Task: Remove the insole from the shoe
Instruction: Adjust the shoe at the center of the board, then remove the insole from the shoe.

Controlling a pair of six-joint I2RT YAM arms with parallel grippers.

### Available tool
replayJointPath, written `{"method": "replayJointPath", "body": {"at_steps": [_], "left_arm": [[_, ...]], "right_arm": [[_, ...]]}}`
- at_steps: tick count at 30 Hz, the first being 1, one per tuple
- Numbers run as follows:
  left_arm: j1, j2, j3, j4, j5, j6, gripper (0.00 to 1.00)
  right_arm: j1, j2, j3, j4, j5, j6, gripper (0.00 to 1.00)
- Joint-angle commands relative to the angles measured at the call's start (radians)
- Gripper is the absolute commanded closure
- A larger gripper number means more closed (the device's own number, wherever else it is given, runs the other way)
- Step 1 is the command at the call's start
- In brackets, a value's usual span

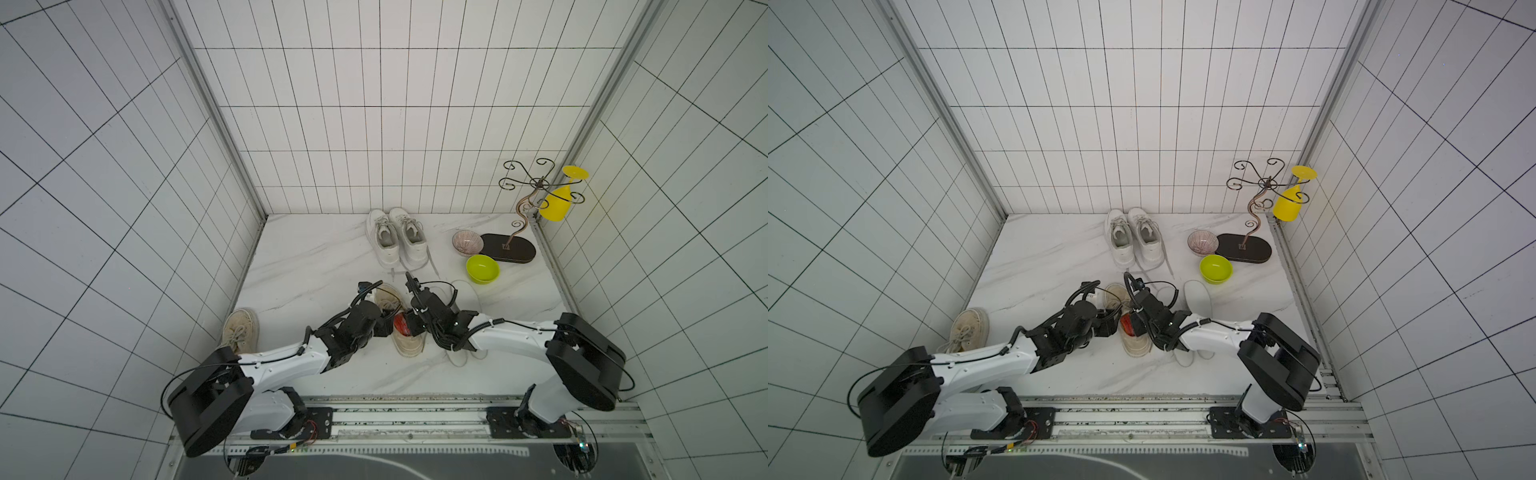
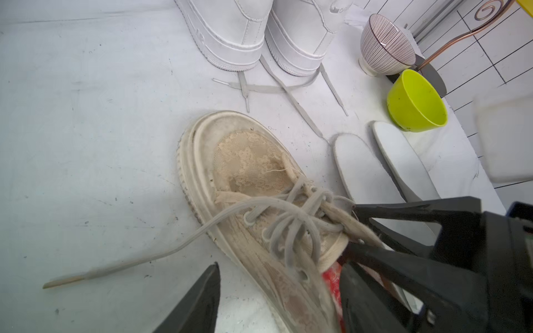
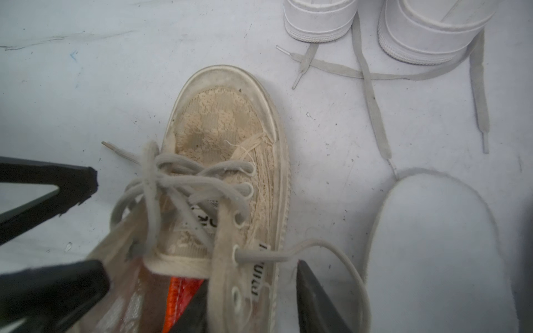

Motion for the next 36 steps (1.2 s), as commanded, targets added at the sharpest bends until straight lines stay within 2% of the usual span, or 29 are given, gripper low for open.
{"method": "replayJointPath", "body": {"at_steps": [1,8,13,16,19,23,26,36], "left_arm": [[-0.002,0.027,0.038,-0.016,0.027,0.066,0.31],[-0.002,0.110,0.082,-0.042,0.034,0.073,0.28],[0.004,0.168,0.115,-0.036,0.038,0.061,0.36],[0.003,0.181,0.128,-0.031,0.034,0.056,0.42],[0.005,0.180,0.131,-0.016,0.030,0.046,0.61],[0.007,0.194,0.139,-0.001,0.043,0.030,0.70],[0.007,0.204,0.145,0.010,0.057,0.020,0.71],[0.006,0.187,0.119,0.054,0.081,0.001,0.71]], "right_arm": [[-0.014,-0.011,0.087,0.029,-0.005,-0.007,0.60],[-0.020,-0.024,0.082,0.050,-0.008,0.001,0.69],[-0.020,-0.035,0.073,0.053,-0.013,0.001,0.70],[-0.020,-0.052,0.060,0.052,-0.024,0.004,0.70],[-0.020,-0.084,0.054,0.024,-0.045,0.007,0.68],[-0.017,-0.157,0.027,-0.021,-0.104,0.019,0.64],[-0.008,-0.202,0.005,-0.056,-0.158,0.045,0.70],[0.008,-0.142,0.025,-0.107,-0.230,0.122,0.70]]}}
